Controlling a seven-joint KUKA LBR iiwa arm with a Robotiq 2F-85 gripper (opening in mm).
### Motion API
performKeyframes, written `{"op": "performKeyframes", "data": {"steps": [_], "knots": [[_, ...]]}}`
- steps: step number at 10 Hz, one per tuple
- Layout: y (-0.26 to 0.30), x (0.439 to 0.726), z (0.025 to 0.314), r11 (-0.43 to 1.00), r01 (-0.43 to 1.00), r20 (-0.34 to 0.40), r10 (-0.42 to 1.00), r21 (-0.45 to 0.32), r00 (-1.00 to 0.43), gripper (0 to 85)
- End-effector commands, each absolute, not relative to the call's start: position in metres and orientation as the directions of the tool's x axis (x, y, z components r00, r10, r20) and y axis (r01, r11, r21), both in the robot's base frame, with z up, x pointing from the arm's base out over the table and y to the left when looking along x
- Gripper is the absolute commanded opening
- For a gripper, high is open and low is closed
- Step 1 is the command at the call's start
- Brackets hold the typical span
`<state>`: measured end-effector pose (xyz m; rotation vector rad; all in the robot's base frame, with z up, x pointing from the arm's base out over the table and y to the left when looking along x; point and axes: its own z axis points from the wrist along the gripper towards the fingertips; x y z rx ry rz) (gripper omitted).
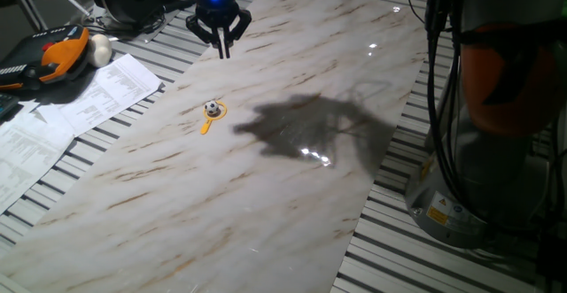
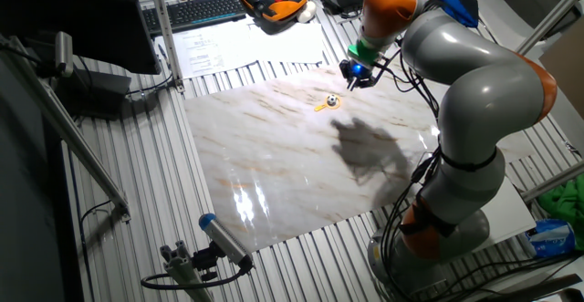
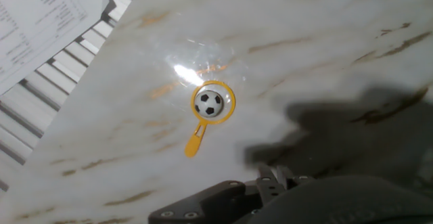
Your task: Remove the bubble ring from the ball
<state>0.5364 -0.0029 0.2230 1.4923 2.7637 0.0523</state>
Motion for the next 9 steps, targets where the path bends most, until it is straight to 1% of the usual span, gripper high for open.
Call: {"op": "performKeyframes", "data": {"steps": [1, 4, 5, 9], "knots": [[-0.003, 0.537, 0.222, 0.527, 0.849, 0.015, 0.849, 0.028, -0.528, 17.0], [0.001, 0.55, 0.206, 0.484, 0.875, 0.002, 0.875, 0.019, -0.484, 17.0], [0.002, 0.553, 0.201, 0.472, 0.881, 0.003, 0.882, 0.024, -0.472, 34.0], [0.006, 0.567, 0.174, 0.442, 0.895, -0.002, 0.897, 0.052, -0.443, 34.0]]}}
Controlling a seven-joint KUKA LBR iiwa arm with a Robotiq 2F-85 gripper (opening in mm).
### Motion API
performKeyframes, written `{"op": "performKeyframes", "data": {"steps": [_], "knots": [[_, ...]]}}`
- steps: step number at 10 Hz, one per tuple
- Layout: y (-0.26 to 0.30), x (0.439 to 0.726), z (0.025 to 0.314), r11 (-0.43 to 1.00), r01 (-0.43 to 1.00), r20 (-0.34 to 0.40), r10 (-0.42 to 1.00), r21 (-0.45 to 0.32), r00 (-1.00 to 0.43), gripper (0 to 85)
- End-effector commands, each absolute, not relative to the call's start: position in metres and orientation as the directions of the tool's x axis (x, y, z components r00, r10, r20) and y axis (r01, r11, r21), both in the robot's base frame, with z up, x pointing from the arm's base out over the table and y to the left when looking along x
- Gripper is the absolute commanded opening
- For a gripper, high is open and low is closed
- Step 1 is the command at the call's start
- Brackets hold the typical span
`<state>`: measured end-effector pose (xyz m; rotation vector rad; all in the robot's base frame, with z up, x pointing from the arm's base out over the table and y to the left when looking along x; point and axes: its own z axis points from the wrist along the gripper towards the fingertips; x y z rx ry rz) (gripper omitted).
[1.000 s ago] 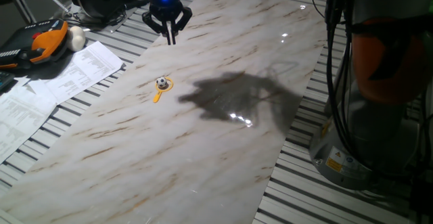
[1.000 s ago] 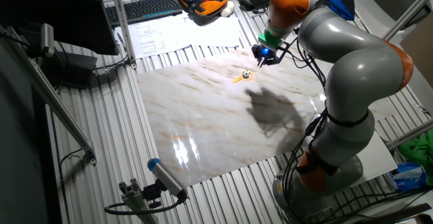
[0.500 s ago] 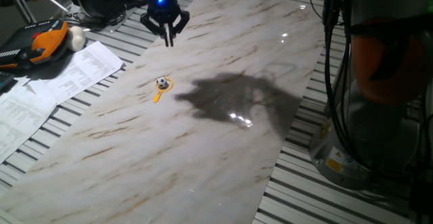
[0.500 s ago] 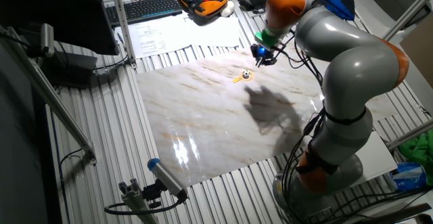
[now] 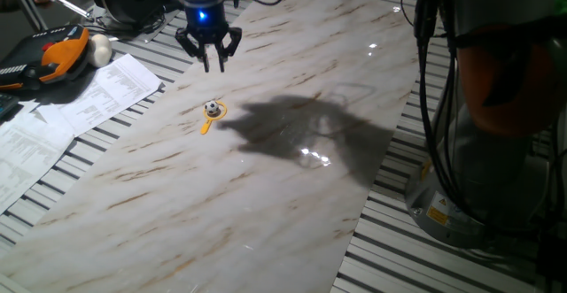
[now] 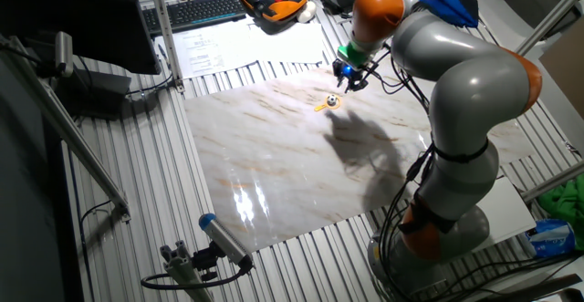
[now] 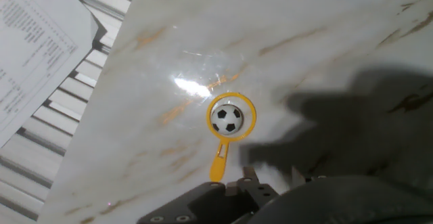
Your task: Remove the bubble ring from the ball
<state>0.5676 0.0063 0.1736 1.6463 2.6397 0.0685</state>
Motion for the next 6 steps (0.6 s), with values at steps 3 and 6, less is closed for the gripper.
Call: {"op": "performKeyframes", "data": {"steps": [3, 6], "knots": [[0.0075, 0.5683, 0.1644, 0.426, 0.903, -0.012, 0.905, 0.058, -0.426, 34.0], [0.0077, 0.568, 0.1642, 0.443, 0.895, -0.023, 0.896, 0.04, -0.443, 17.0]]}}
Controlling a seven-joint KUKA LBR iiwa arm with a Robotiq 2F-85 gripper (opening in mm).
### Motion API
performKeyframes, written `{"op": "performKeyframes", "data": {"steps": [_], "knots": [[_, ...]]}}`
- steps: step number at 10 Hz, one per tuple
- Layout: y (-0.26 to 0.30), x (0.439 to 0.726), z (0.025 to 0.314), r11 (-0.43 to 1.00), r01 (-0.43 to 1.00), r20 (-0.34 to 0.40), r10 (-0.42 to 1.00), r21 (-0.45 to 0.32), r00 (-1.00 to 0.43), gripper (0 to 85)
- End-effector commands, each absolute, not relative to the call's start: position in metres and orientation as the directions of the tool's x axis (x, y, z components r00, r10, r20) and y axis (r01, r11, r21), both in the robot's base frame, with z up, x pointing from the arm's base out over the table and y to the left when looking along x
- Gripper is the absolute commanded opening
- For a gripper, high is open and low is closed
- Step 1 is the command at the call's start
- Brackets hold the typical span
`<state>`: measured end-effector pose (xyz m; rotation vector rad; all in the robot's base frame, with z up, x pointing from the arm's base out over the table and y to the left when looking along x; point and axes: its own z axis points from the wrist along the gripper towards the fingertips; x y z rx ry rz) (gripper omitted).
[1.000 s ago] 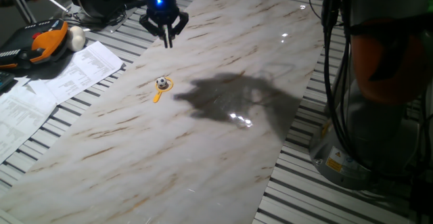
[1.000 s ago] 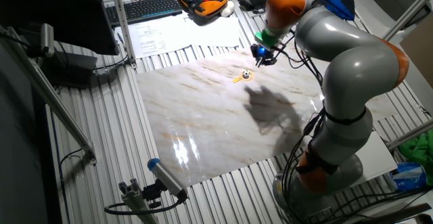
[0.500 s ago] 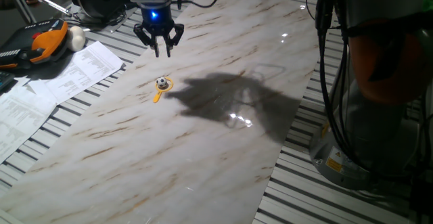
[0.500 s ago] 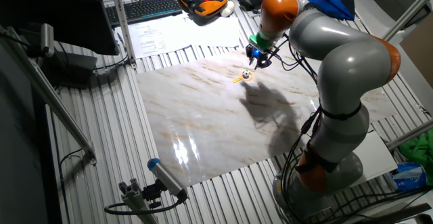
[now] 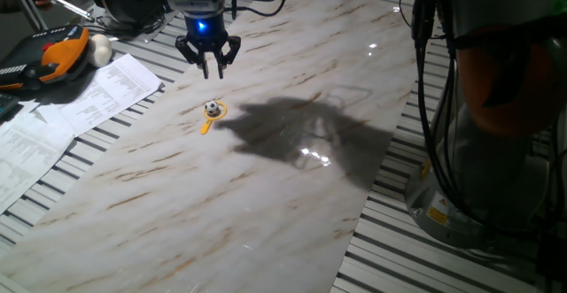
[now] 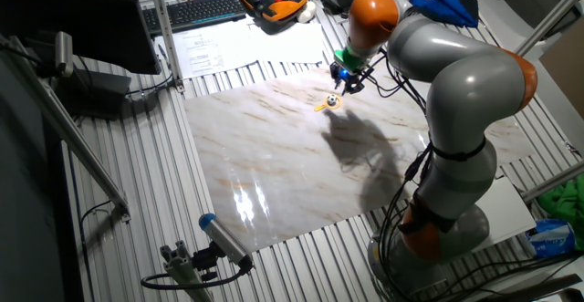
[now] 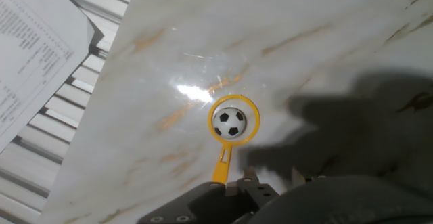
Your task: Remove the bubble ring from the ball
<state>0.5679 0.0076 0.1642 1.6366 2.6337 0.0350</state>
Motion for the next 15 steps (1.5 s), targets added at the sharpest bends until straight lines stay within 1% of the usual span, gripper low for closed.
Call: {"op": "performKeyframes", "data": {"steps": [1, 4, 6, 8, 10, 11, 13, 15], "knots": [[0.008, 0.568, 0.164, 0.45, 0.892, -0.025, 0.893, 0.026, -0.45, 17.0], [0.008, 0.568, 0.164, 0.468, 0.884, 0.001, 0.884, -0.004, -0.468, 17.0], [0.008, 0.568, 0.164, 0.485, 0.875, 0.033, 0.875, -0.018, -0.484, 17.0], [0.008, 0.568, 0.164, 0.48, 0.878, 0.06, 0.876, -0.004, -0.478, 17.0], [0.015, 0.566, 0.162, 0.429, 0.903, 0.041, 0.902, 0.013, -0.43, 17.0], [0.026, 0.561, 0.159, 0.403, 0.915, 0.032, 0.915, 0.018, -0.403, 34.0], [0.039, 0.557, 0.148, 0.355, 0.934, 0.03, 0.934, 0.038, -0.356, 34.0], [0.045, 0.558, 0.14, 0.325, 0.945, 0.002, 0.945, 0.04, -0.326, 34.0]]}}
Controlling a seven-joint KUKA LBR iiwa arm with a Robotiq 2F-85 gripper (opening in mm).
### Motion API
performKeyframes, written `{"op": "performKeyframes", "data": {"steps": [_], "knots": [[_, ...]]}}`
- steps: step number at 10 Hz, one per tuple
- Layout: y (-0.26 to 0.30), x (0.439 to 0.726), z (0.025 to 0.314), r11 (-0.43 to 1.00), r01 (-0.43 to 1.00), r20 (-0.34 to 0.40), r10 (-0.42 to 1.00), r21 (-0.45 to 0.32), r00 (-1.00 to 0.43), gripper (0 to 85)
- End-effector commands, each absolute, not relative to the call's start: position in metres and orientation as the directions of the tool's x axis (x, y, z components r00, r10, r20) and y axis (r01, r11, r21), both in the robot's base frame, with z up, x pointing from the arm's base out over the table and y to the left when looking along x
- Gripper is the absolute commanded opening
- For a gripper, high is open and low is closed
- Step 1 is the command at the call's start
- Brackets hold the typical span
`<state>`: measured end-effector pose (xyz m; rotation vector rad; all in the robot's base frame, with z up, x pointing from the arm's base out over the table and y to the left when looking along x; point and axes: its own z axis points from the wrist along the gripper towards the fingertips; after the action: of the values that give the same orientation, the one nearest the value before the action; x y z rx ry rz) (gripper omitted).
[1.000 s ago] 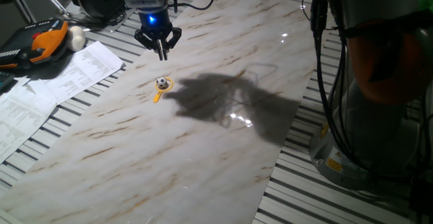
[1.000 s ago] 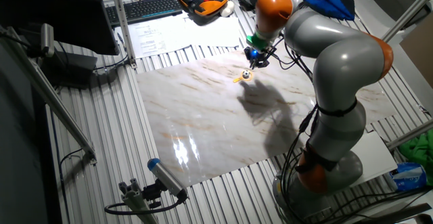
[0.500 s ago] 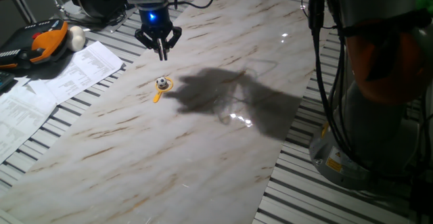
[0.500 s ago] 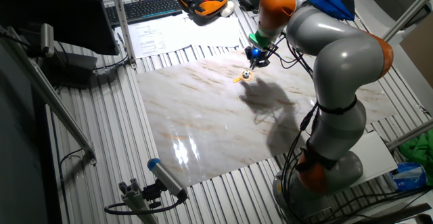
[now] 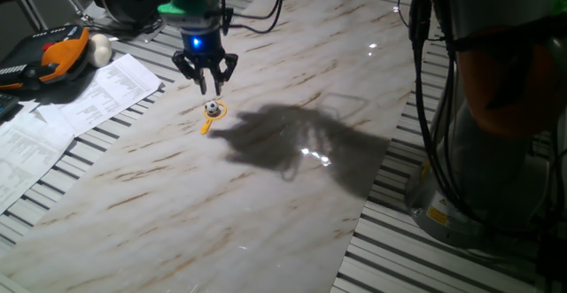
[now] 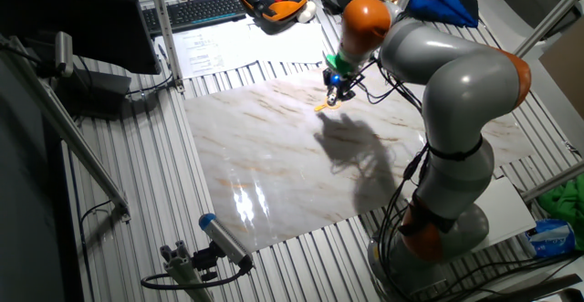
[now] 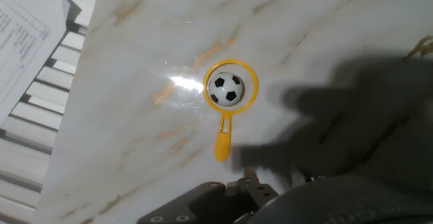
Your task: Remove the bubble ring from the ball
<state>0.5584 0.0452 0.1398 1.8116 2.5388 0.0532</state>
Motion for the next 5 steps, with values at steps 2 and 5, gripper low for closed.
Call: {"op": "performKeyframes", "data": {"steps": [2, 5], "knots": [[0.052, 0.564, 0.126, 0.281, 0.958, -0.02, 0.96, 0.054, -0.28, 34.0], [0.057, 0.573, 0.099, 0.253, 0.965, -0.024, 0.967, 0.07, -0.252, 51.0]]}}
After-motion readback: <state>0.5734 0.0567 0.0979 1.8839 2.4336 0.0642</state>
